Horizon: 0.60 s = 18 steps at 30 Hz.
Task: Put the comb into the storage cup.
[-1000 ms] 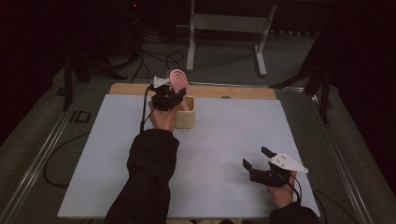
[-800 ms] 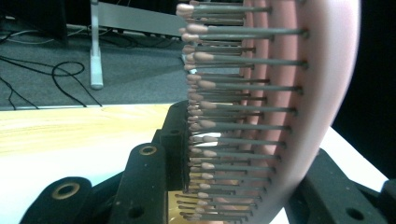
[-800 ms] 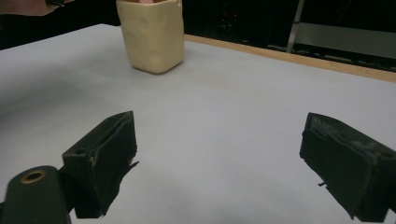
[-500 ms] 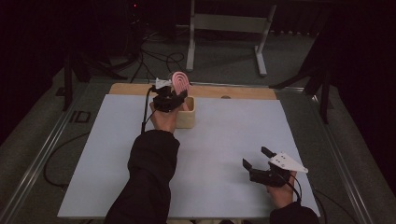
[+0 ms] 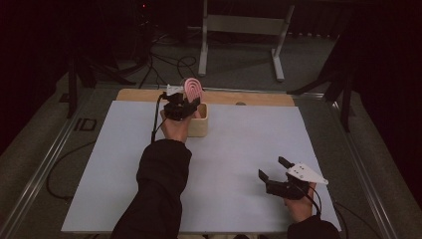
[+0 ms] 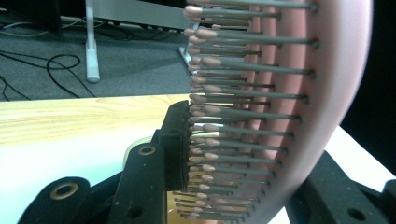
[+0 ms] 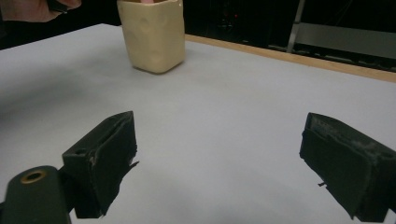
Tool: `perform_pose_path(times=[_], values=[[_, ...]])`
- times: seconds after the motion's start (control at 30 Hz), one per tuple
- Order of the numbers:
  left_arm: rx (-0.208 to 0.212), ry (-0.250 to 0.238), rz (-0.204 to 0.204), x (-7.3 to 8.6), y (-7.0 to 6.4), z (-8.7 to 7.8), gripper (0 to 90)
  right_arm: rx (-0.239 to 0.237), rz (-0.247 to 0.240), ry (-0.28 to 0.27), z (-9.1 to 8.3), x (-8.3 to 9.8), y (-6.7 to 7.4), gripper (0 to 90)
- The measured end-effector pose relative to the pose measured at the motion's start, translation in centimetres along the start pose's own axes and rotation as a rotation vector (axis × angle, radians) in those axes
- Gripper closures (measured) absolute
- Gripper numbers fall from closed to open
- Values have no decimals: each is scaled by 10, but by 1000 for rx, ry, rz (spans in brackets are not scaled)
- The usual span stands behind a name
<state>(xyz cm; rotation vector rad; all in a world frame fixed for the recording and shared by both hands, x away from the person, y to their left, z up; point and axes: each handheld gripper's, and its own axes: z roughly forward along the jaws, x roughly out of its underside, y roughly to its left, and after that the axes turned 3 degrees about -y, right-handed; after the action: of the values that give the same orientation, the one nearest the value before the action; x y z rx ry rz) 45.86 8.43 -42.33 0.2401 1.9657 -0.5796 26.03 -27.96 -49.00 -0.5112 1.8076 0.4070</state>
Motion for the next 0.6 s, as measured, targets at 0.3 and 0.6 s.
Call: perform_pose_path(times=[0.3, 0.6], values=[[3, 10, -21, 4, 6, 1, 627, -1, 2, 3, 0, 0, 0, 106], [22, 28, -29, 5, 8, 4, 624, -1, 0, 6, 0, 0, 0, 106]])
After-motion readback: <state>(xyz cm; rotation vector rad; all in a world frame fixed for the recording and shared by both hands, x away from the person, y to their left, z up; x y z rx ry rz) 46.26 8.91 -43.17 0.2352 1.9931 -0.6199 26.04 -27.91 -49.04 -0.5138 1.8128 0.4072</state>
